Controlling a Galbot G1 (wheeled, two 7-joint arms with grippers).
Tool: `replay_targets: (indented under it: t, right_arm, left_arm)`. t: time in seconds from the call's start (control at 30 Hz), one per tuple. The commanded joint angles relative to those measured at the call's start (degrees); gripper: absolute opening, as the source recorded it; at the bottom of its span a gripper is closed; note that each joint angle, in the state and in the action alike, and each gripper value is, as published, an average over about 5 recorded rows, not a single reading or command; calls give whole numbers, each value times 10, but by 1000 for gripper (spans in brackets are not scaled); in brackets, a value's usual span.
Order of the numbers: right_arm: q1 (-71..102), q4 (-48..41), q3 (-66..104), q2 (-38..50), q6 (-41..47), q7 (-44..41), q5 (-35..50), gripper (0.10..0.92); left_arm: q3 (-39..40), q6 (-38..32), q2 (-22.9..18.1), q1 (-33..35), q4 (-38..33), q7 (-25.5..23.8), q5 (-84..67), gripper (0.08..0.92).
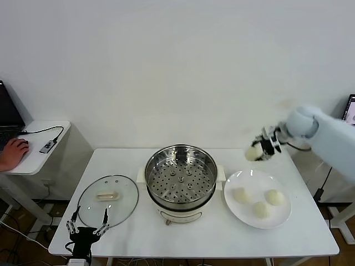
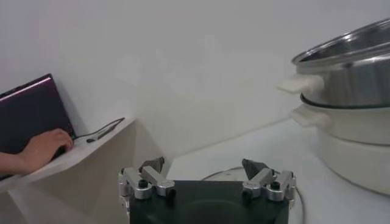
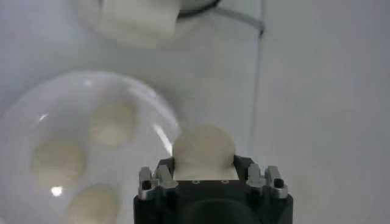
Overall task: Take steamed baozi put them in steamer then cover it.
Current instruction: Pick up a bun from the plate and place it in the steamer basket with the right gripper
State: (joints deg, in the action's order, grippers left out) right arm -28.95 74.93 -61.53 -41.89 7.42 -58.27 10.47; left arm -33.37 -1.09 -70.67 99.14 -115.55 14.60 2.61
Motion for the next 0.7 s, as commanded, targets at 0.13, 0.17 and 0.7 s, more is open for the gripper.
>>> replay_targets:
  t: [0.13,0.17,0.7]
  right_arm:
    - [-112,5,-103,-142,-59,32,113,611]
    - [-107,0,-105,-155,-70,34,112,611]
    - [-40,-72,-166,-298,-223,53,-53,616]
  left_arm:
    - [-8,-10,7,1,5,-3,-17,823]
    - [-9,-11,7,1,5,-3,-17,823]
    - [-21,-13,3,1,-1,-3,-18,823]
